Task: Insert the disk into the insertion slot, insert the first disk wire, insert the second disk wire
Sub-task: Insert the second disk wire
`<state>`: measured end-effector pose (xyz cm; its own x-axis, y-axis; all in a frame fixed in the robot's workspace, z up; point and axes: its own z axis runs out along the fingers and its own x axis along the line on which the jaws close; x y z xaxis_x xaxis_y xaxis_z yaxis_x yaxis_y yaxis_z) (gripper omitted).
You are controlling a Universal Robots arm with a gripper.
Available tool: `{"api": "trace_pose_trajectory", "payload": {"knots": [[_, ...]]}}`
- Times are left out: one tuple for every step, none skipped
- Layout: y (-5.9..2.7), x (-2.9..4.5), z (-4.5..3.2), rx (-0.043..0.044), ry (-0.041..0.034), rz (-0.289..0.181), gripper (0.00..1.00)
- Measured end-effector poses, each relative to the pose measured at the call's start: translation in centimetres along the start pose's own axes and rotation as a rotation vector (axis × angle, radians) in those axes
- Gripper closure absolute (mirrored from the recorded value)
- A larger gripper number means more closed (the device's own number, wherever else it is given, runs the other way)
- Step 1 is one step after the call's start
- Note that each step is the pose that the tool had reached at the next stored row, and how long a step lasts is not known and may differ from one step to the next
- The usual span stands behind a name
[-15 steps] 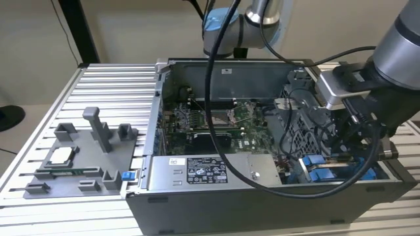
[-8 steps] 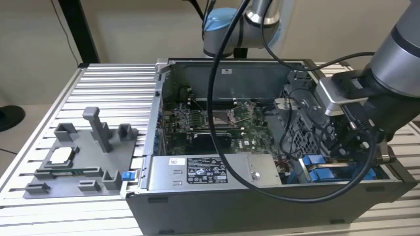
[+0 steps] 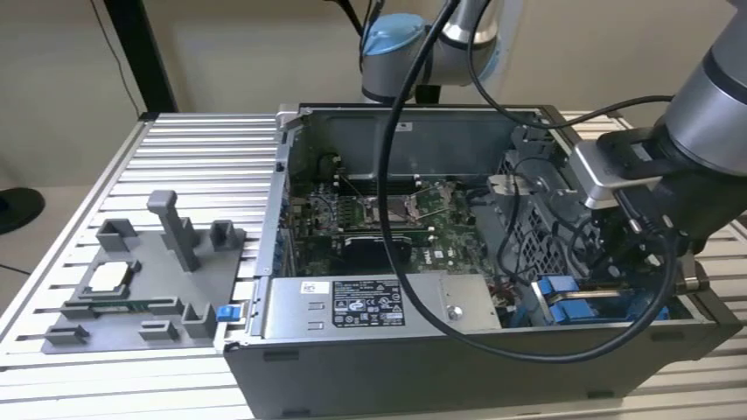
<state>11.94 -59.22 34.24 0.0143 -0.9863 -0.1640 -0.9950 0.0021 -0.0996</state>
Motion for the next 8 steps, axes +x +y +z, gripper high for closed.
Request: {"api": "trace_pose_trajectory", "payload": {"knots": [[0.00, 0.01, 0.07, 0.0000, 0.0001, 0.000, 1.00], [0.01, 0.02, 0.13, 0.0001, 0.0001, 0.000, 1.00], [0.01, 0.03, 0.18, 0.0000, 0.0002, 0.000, 1.00], [0.02, 0.03, 0.21, 0.0001, 0.0003, 0.000, 1.00], [0.02, 0.04, 0.24, 0.0001, 0.0004, 0.000, 1.00], [0.02, 0.05, 0.29, 0.0001, 0.0003, 0.000, 1.00], [0.03, 0.05, 0.33, 0.0001, 0.0003, 0.000, 1.00], [0.03, 0.06, 0.36, 0.0001, 0.0006, 0.000, 1.00]]}}
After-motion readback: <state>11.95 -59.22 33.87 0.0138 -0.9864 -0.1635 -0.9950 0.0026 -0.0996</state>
